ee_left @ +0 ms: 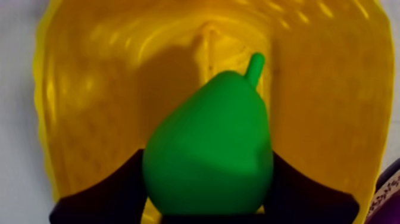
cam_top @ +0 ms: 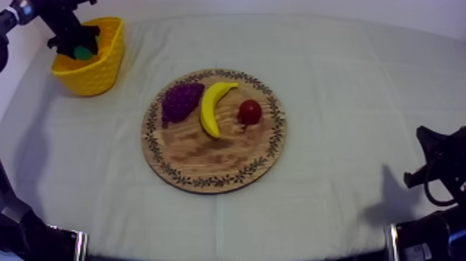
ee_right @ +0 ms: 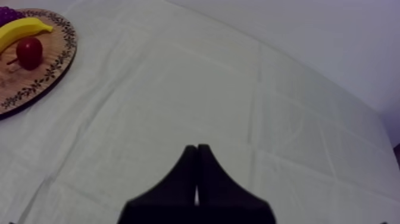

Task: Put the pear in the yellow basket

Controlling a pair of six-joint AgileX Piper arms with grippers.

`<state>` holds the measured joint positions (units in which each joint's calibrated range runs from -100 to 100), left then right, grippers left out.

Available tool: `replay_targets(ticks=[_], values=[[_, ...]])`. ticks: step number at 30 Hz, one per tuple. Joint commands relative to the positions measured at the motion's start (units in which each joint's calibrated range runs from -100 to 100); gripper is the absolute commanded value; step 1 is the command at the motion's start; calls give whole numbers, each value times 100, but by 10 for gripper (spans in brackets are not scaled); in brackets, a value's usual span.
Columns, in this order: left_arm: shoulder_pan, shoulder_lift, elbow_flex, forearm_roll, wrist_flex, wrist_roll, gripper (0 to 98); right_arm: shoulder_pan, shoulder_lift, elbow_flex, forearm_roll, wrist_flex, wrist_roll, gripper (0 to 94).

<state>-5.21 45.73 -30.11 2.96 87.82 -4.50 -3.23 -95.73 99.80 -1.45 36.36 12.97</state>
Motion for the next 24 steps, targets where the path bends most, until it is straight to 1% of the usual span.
replay_targets(ticks=[1, 9, 14, 18, 24], values=[[-3, 14, -22, -4, 48, 1, 681, 1, -3, -2, -4, 2, 0, 4], [-11, -17, 81, -8, 201, -7, 850, -6, -3, -2, -4, 2, -4, 4], [-6, -144, 172, -16, 340, -8, 916, -6, -3, -2, -4, 2, -5, 4], [-2, -376, 291, 2, 457, -34, 948, -6, -3, -2, -4, 2, -1, 4], [56, -962, 463, -13, 641, -99, 961, -6, -3, -2, -4, 2, -2, 4]])
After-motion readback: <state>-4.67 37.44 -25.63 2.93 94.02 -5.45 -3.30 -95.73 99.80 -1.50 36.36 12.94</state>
